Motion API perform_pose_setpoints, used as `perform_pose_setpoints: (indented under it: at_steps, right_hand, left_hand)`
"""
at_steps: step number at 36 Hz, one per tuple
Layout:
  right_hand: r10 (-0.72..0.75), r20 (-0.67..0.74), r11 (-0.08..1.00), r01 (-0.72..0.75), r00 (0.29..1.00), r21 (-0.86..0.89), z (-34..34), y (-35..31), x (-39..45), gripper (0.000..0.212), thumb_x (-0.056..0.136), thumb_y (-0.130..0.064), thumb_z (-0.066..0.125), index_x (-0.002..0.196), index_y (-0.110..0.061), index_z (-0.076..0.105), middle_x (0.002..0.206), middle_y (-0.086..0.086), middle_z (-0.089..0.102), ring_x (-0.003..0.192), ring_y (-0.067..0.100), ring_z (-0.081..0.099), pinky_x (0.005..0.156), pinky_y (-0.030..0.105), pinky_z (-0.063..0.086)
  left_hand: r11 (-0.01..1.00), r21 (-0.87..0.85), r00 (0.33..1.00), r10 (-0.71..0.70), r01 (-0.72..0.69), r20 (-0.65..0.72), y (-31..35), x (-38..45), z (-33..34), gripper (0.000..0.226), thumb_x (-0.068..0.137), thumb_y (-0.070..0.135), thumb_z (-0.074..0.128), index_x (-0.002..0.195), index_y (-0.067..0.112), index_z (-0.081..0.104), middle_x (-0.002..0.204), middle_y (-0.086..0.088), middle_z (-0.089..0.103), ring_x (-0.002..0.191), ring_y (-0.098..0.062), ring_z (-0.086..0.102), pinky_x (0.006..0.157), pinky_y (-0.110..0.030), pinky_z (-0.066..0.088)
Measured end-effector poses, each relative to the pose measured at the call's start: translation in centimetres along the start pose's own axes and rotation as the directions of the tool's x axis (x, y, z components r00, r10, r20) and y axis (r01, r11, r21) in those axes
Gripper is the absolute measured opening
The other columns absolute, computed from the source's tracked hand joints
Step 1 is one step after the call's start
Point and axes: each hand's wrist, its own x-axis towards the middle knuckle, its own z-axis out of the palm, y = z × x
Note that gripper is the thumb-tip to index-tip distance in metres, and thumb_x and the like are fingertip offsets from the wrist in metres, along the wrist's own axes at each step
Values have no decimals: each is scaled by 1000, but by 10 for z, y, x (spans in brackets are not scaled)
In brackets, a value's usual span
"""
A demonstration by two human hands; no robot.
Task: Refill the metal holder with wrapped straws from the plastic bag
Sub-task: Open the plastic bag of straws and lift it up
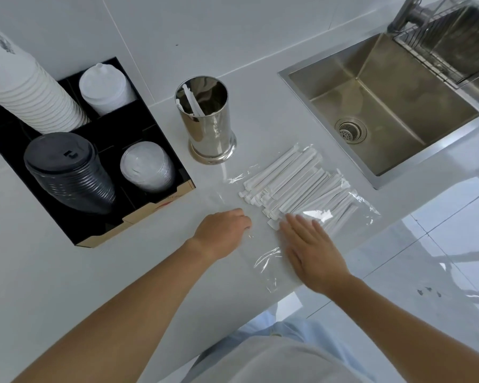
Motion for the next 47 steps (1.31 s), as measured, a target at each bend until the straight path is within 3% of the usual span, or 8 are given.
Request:
perform_pose_setpoints:
  at_steps: [11,15,19,23,29,34,40,47]
  right_hand:
    - [97,89,991,-88,991,-101,8,23,12,55,100,-42,20,152,-25,27,159,-3,26,146,22,23,118,46,5]
    - [101,96,989,-90,990,-114,9,22,13,55,100,-41,22,153,-24,26,160,-2,25,147,22,21,118,45,3]
    - [103,87,990,-94,991,-105,8,19,14,55,99,-40,24,151,-24,29,159,-1,27,146,25,24,118,51,14]
    - [103,36,987,-98,994,-124,3,4,21,52,96,-31,42,146,-17,41,157,7,31,145,31,26,117,50,12]
    - [-144,-77,990,144,987,-2,2,-42,36,40,79,-25,61,116,-10,65,122,15,63,111,37,62,96,49,47]
    - [-134,38,991,135,990,-24,7,-66,42,32,75,-30,70,104,-16,69,98,4,65,82,29,67,72,41,53]
    - [-104,134,995,104,986,8,2,-50,49,33,83,-29,63,113,-15,65,109,7,62,96,34,61,83,45,50]
    - [-179,133,981,187,975,-51,-18,-15,79,31,78,-18,68,109,-12,68,104,10,65,88,37,63,74,44,54]
  left_hand:
    - [944,-326,978,-23,-47,-208,-33,-49,8,25,91,22,47,96,13,70,99,4,67,88,-17,64,80,-36,53]
    - [900,-437,971,-106,3,-212,-46,-70,12,21,88,10,59,104,15,72,106,7,69,98,-4,62,91,-14,46]
    - [639,-751,944,-324,167,-65,-45,-90,13,38,88,6,59,122,21,65,117,13,66,109,3,61,97,-12,44]
    - [467,-855,873,-487,225,-36,-38,-94,17,20,92,22,62,110,25,69,104,16,70,98,9,63,82,-5,46]
    - [636,-723,848,-513,269,-136,-32,-89,28,21,89,24,62,107,19,71,96,9,68,89,-5,65,86,-25,52]
    - [799,-541,892,-415,262,-180,-28,-88,29,25,89,24,61,111,16,70,108,2,65,98,-18,62,90,-30,49]
    - [788,-522,875,-460,326,-149,-23,-87,33,27,88,30,63,113,19,67,113,5,59,102,-15,57,85,-19,40]
    - [747,-528,810,-561,405,-173,-14,-82,40,24,83,28,67,104,16,63,107,-1,54,96,-23,56,82,-31,46]
